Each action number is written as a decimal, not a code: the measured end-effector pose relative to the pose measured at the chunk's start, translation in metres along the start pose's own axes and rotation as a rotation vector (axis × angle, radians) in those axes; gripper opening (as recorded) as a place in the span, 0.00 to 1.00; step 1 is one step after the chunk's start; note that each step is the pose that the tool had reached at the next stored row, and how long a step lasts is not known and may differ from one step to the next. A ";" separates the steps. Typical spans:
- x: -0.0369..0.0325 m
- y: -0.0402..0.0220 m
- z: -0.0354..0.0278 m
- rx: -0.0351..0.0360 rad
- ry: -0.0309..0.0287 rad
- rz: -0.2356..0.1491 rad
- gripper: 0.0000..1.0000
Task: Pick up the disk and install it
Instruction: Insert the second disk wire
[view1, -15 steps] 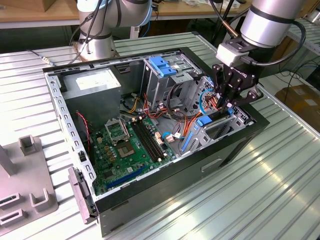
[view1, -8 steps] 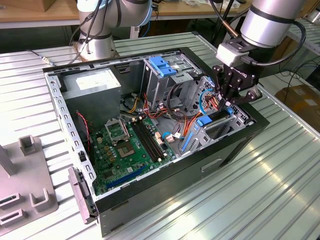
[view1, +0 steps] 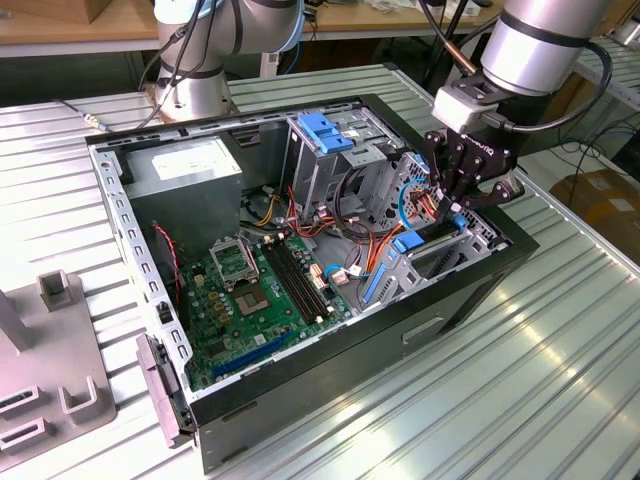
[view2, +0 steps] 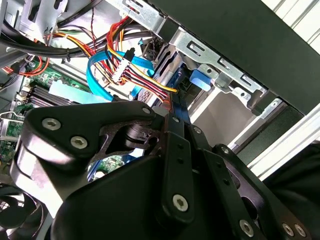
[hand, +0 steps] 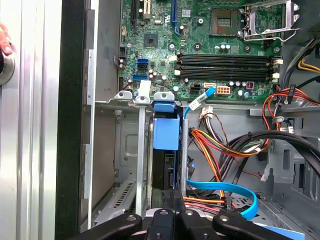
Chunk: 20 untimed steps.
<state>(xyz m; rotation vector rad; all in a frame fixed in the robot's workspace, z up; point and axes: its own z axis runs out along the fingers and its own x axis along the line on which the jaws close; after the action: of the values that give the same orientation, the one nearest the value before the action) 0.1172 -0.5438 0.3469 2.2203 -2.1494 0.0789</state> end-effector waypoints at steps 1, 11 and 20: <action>0.0001 0.0000 -0.0003 0.0000 -0.0005 0.000 0.11; 0.0015 0.0000 -0.0208 0.0001 -0.0036 0.000 0.11; 0.0023 0.0000 -0.0325 -0.0001 -0.0128 0.000 0.11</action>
<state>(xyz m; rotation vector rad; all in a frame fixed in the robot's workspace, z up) 0.1172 -0.5438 0.3794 2.2269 -2.1558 0.0647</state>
